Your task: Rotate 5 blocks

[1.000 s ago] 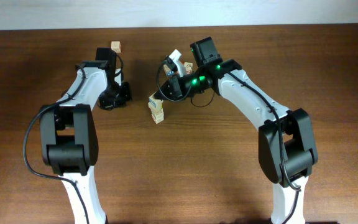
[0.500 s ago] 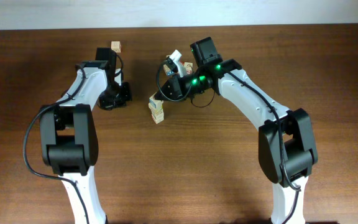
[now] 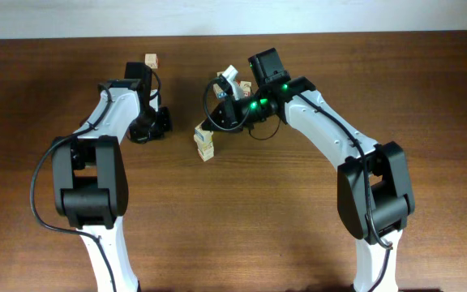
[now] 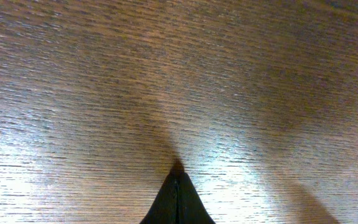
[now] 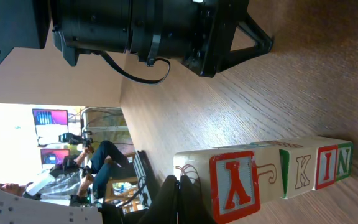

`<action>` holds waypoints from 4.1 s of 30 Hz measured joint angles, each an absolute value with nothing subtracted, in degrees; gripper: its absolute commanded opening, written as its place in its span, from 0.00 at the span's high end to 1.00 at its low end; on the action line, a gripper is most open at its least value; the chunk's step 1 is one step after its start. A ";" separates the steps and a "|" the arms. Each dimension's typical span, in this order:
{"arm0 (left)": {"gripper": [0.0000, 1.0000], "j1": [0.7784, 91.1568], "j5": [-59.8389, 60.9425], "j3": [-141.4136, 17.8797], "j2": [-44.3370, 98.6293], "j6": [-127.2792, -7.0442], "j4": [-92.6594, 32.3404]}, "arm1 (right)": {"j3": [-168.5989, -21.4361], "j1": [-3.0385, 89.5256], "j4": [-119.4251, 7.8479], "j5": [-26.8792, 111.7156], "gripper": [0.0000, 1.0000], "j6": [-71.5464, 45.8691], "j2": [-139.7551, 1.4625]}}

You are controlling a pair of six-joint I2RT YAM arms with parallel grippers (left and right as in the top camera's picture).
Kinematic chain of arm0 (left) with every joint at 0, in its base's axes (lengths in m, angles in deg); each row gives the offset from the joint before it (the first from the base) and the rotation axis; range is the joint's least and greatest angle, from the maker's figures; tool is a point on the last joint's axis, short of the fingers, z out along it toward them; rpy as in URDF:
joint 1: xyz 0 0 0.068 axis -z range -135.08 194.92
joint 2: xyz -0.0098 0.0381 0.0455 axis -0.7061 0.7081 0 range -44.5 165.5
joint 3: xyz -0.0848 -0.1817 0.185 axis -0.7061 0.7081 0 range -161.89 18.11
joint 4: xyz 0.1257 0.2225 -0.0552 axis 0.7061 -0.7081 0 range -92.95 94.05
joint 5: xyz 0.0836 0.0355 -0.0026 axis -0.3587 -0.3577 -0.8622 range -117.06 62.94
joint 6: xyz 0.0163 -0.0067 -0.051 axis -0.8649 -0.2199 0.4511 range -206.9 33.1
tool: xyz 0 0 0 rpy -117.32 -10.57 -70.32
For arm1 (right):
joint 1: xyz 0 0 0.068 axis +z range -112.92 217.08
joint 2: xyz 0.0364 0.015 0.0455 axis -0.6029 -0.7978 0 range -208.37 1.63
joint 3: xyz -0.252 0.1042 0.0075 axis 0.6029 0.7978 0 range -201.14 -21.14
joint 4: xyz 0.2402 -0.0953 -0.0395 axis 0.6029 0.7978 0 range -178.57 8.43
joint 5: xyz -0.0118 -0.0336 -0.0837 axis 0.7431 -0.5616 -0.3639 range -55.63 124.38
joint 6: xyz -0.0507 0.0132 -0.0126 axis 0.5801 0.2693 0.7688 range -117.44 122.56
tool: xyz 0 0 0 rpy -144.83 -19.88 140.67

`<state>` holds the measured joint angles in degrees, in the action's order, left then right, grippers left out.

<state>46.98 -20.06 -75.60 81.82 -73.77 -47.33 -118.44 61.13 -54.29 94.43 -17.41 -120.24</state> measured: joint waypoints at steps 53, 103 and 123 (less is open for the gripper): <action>0.01 45.63 -20.69 -115.84 61.04 -86.08 -83.85 | -121.43 51.95 -6.23 36.09 0.02 -5.65 -58.84; 0.01 45.63 -20.69 -115.84 61.04 -86.08 -83.83 | -22.27 38.14 -83.95 35.74 0.02 -3.48 0.74; 0.01 45.63 -20.71 -115.84 61.04 -86.25 -83.83 | -22.18 38.14 -83.93 35.74 0.02 -3.51 0.74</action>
